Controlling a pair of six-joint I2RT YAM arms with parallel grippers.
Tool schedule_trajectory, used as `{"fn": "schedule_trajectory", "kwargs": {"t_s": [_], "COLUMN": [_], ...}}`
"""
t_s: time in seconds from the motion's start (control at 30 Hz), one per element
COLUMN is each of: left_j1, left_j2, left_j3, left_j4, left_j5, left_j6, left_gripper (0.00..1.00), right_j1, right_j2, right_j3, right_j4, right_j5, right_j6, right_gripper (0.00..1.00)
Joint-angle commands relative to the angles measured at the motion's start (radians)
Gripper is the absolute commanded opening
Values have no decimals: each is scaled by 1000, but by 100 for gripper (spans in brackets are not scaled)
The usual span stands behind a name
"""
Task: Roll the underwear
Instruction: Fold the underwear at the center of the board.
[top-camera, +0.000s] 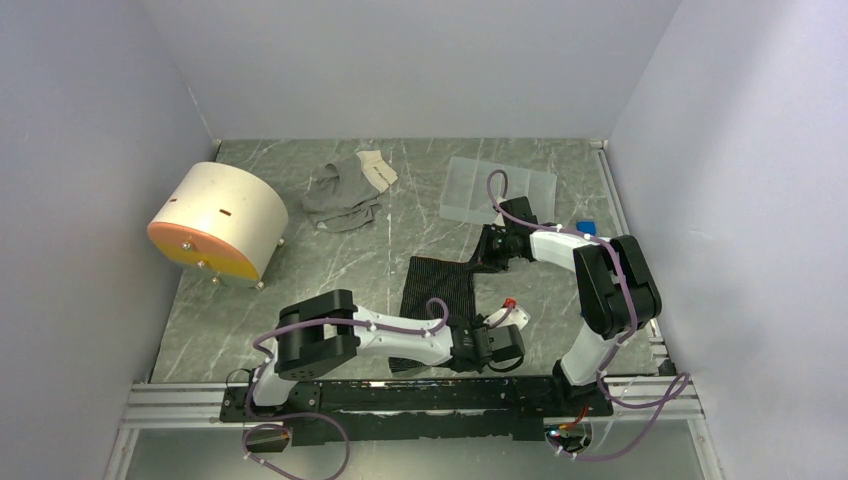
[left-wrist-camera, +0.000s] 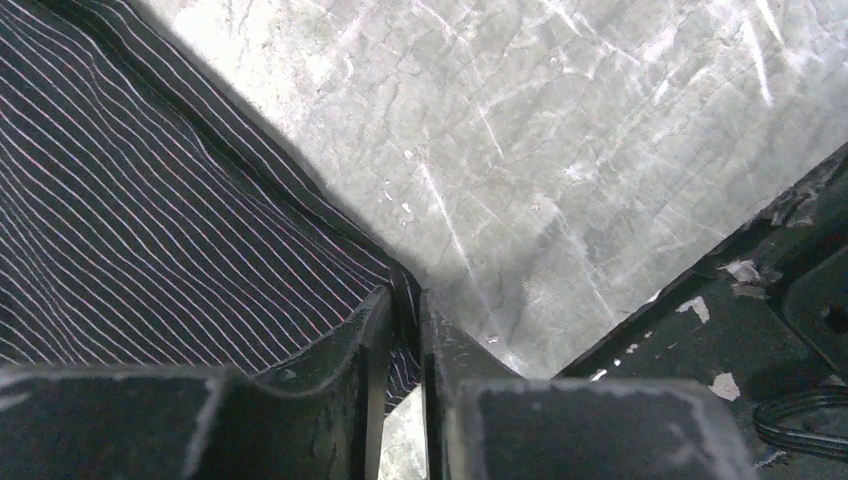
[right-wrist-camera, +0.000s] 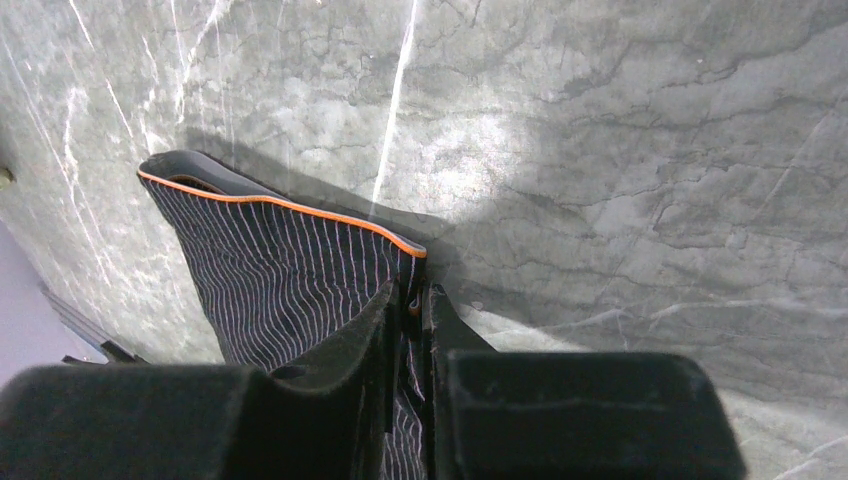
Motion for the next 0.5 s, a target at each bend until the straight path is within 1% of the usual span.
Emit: {"fn": "schedule_trajectory", "kwargs": {"t_s": [0.0,0.13,0.3,0.47], "left_j1": [-10,-10,-8,19], "left_j2": [32,6,-94,-210], "left_j3": [17,11,-49,-155], "left_j4": [-72,-69,43,156], "left_j5": [-55,-71,6,79], "left_j6": [-17,-24,-13,-61], "left_gripper": [18,5,5,5], "right_j1": [-5,-5,-4,11], "right_j2": [-21,-29,-54,-78], "right_j3": [13,21,42,74], "right_j4": [-9,-18,-47,-95], "right_j5": [-12,-21,-17,42], "right_j6": [-15,-16,-8,11], "right_gripper": [14,13,11,7]}}
